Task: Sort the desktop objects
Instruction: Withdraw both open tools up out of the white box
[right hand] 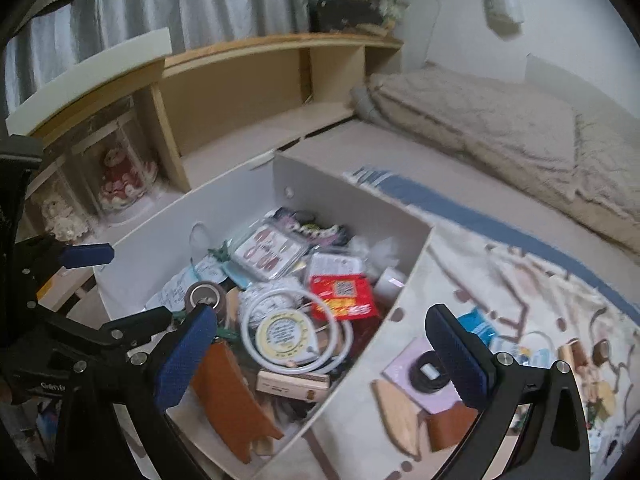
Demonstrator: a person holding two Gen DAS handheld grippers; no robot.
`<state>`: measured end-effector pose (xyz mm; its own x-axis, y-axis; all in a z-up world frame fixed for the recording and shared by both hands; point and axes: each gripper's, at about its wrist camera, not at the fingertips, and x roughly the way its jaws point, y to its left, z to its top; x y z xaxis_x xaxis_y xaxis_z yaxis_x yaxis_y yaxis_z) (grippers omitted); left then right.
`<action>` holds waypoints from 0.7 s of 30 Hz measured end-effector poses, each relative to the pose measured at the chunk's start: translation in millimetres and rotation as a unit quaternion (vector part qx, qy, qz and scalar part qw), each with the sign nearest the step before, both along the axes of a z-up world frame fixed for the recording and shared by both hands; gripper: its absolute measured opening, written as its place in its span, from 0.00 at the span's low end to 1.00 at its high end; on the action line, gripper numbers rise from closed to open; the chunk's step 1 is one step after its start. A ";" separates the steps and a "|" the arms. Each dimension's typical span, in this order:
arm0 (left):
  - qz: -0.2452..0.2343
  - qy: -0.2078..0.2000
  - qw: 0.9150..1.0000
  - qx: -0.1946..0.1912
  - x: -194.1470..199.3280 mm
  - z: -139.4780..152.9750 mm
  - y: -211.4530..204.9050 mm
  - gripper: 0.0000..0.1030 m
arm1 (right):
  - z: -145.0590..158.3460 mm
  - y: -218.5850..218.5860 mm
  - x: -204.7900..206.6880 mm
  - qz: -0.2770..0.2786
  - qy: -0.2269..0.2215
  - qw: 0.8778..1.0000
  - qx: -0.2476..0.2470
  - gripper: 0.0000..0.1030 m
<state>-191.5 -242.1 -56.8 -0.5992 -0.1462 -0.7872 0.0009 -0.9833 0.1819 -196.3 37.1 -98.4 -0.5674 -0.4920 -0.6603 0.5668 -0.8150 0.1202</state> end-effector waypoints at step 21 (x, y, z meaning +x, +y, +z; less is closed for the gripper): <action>-0.057 0.131 0.988 0.053 33.7 68.1 47.0 0.94 | 53.8 117.3 32.1 -0.072 0.071 0.995 -0.020 1.00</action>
<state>-157.8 -195.2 11.3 -0.7925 0.0089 -0.6098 -0.0768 -0.9934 0.0853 -164.2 154.4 -44.6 -0.7205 -0.4227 -0.5497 0.4574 -0.8855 0.0814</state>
